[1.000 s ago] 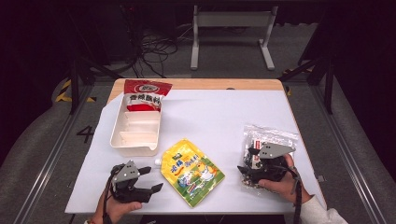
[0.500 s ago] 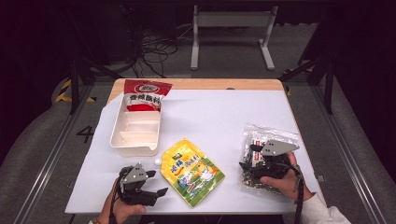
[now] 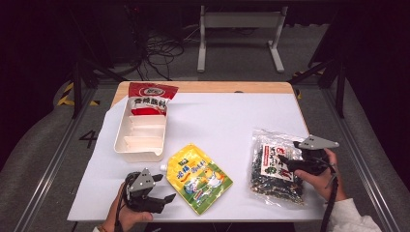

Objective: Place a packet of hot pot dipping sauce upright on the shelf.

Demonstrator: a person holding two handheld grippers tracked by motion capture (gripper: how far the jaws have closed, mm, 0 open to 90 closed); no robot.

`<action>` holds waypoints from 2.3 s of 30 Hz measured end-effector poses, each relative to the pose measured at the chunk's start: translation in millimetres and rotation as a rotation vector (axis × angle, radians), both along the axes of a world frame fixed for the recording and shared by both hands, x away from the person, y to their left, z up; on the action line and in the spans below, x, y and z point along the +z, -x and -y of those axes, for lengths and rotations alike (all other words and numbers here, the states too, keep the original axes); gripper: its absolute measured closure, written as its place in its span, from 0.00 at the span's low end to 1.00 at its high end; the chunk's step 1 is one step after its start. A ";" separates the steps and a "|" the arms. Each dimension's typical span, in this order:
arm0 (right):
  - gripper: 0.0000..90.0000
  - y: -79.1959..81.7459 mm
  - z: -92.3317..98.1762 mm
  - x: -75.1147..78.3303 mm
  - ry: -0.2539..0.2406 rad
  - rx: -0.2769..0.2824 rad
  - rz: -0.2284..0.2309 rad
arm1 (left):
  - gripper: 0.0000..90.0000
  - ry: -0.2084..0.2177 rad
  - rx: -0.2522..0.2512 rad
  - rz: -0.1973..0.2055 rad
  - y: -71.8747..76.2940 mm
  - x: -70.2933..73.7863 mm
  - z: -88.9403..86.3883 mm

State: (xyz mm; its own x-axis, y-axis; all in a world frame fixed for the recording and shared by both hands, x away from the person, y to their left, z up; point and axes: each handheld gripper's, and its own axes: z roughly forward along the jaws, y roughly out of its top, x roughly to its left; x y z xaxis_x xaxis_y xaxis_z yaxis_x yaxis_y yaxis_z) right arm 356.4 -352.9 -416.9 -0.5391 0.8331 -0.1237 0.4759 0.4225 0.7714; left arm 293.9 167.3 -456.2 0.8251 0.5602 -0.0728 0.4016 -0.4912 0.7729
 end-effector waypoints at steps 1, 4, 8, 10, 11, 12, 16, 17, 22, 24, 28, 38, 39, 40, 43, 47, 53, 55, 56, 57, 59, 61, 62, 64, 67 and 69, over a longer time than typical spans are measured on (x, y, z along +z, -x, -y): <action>0.25 -2.0 8.7 -3.1 -0.025 -0.022 -0.031 | 0.23 -0.003 -0.001 0.003 -0.3 0.1 0.7; 0.22 -4.3 20.4 -11.6 -0.017 -0.056 -0.079 | 0.23 -0.010 -0.012 0.007 -2.4 0.4 2.9; 0.15 -2.9 39.1 -19.4 -0.089 -0.104 -0.141 | 0.22 -0.010 -0.036 0.010 -4.4 1.0 6.8; 0.15 -2.6 43.9 -23.0 -0.130 -0.117 -0.165 | 0.22 -0.015 -0.043 0.013 -5.2 1.1 8.2; 0.15 -2.6 43.9 -23.0 -0.130 -0.117 -0.165 | 0.22 -0.015 -0.043 0.013 -5.2 1.1 8.2; 0.14 -2.5 44.9 -24.2 -0.145 -0.123 -0.172 | 0.22 -0.012 -0.051 0.012 -5.2 1.4 9.5; 0.11 -4.3 50.7 -31.1 -0.255 -0.125 -0.239 | 0.22 -0.009 -0.062 0.012 -6.0 1.7 11.5; 0.11 -3.5 50.3 -31.7 -0.255 -0.123 -0.232 | 0.21 -0.013 -0.066 0.015 -6.6 1.6 11.7; 0.09 -1.3 46.0 -28.8 -0.246 -0.123 -0.269 | 0.21 -0.007 -0.069 0.008 -7.0 1.1 12.6; 0.08 -1.4 44.7 -29.3 -0.250 -0.123 -0.272 | 0.21 -0.007 -0.068 0.007 -7.1 1.1 13.0; 0.09 0.3 29.6 -29.8 -0.251 -0.082 -0.285 | 0.21 -0.005 -0.073 0.013 -7.5 2.4 15.2; 0.57 -0.6 25.2 -28.5 -0.348 -0.050 -0.368 | 0.21 0.000 -0.087 0.016 -11.8 5.1 23.7; 0.60 -0.9 25.6 -28.7 -0.356 -0.053 -0.371 | 0.21 -0.004 -0.088 0.018 -12.0 5.4 24.7; 0.63 -1.2 26.2 -28.8 -0.363 -0.056 -0.372 | 0.21 -0.004 -0.090 0.019 -12.1 5.6 25.8; 0.69 -1.3 26.1 -29.0 -0.372 -0.053 -0.365 | 0.21 0.002 -0.095 0.021 -12.6 6.5 27.8; 0.83 -1.4 23.0 -28.2 -0.358 -0.040 -0.324 | 0.21 0.006 -0.101 0.024 -14.3 8.3 32.0; 0.87 -2.0 17.9 -27.4 -0.352 -0.028 -0.287 | 0.21 0.010 -0.087 0.032 -15.5 10.0 29.3; 0.88 -2.1 17.6 -27.5 -0.358 -0.029 -0.285 | 0.21 0.013 -0.080 0.039 -16.4 11.3 26.7; 0.88 -2.4 17.3 -27.8 -0.361 -0.029 -0.279 | 0.21 0.020 -0.074 0.039 -16.9 11.7 25.5; 0.89 -2.5 16.4 -27.3 -0.368 -0.028 -0.263 | 0.21 0.021 -0.069 0.042 -18.7 12.3 23.2; 0.90 -2.6 15.5 -26.5 -0.368 -0.025 -0.257 | 0.21 0.023 -0.065 0.042 -19.8 12.5 22.3; 0.90 -2.8 14.6 -23.7 -0.370 -0.021 -0.240 | 0.21 0.031 -0.067 0.039 -22.4 12.7 21.0; 0.90 -3.0 14.6 -23.0 -0.372 -0.019 -0.239 | 0.21 0.037 -0.064 0.034 -23.4 12.8 20.9; 0.91 -2.8 15.5 -23.0 -0.373 -0.019 -0.231 | 0.21 0.043 -0.065 0.034 -24.2 13.4 21.4; 0.91 -1.6 16.3 -23.4 -0.364 -0.017 -0.227 | 0.21 0.035 -0.072 0.042 -22.5 14.3 23.1; 0.91 -1.3 16.0 -21.9 -0.366 -0.013 -0.222 | 0.21 0.032 -0.075 0.042 -21.5 14.2 22.9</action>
State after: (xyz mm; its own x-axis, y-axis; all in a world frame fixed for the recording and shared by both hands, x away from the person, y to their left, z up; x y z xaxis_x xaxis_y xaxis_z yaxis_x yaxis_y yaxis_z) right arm 357.7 -368.8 -438.8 -0.5085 0.8074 0.2993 0.6507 0.1326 0.7477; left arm 315.4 144.4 -442.0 0.8675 0.4945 -0.0538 0.3312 -0.4935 0.8042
